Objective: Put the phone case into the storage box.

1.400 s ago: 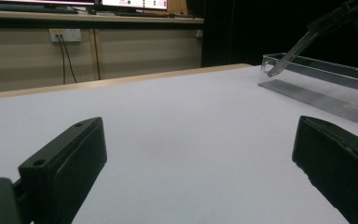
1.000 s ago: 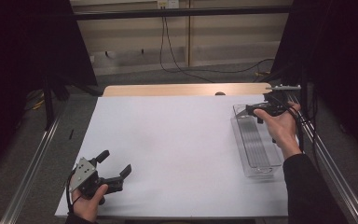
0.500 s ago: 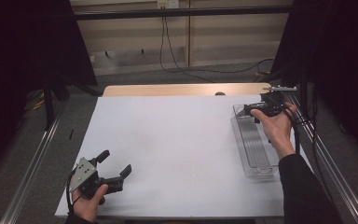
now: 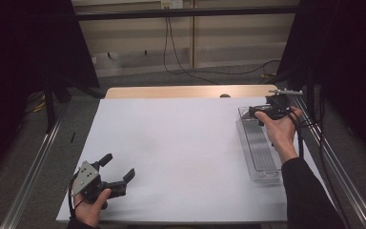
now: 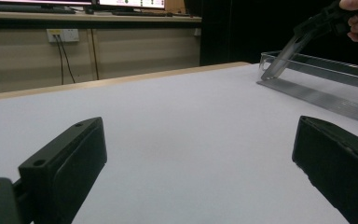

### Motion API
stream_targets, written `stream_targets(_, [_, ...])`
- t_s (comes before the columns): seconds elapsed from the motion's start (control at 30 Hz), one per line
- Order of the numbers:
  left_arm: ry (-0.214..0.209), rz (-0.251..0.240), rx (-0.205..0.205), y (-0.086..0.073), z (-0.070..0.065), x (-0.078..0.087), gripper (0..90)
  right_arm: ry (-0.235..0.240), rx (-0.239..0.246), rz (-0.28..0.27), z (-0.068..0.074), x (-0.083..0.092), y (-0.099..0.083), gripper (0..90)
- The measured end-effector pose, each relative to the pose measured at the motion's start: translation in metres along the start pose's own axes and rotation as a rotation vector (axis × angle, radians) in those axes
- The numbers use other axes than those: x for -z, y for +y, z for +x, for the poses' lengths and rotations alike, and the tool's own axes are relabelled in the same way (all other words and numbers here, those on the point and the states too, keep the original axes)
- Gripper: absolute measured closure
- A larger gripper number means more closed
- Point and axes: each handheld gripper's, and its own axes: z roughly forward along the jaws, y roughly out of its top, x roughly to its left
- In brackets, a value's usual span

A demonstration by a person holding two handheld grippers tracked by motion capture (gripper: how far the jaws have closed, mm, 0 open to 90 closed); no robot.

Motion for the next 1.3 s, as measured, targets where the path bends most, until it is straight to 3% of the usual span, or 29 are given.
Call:
stream_targets(0.6, [-0.003, 0.006, 0.004, 0.000, 0.000, -0.002, 2.9, -0.056, 0.030, 0.003, 0.015, -0.012, 0.014, 11.1])
stream_targets(1.3, [-0.006, 0.008, -0.003, -0.001, 0.000, -0.002, 2.9, -0.044, 0.017, -0.055, 0.013, -0.026, 0.021, 10.6])
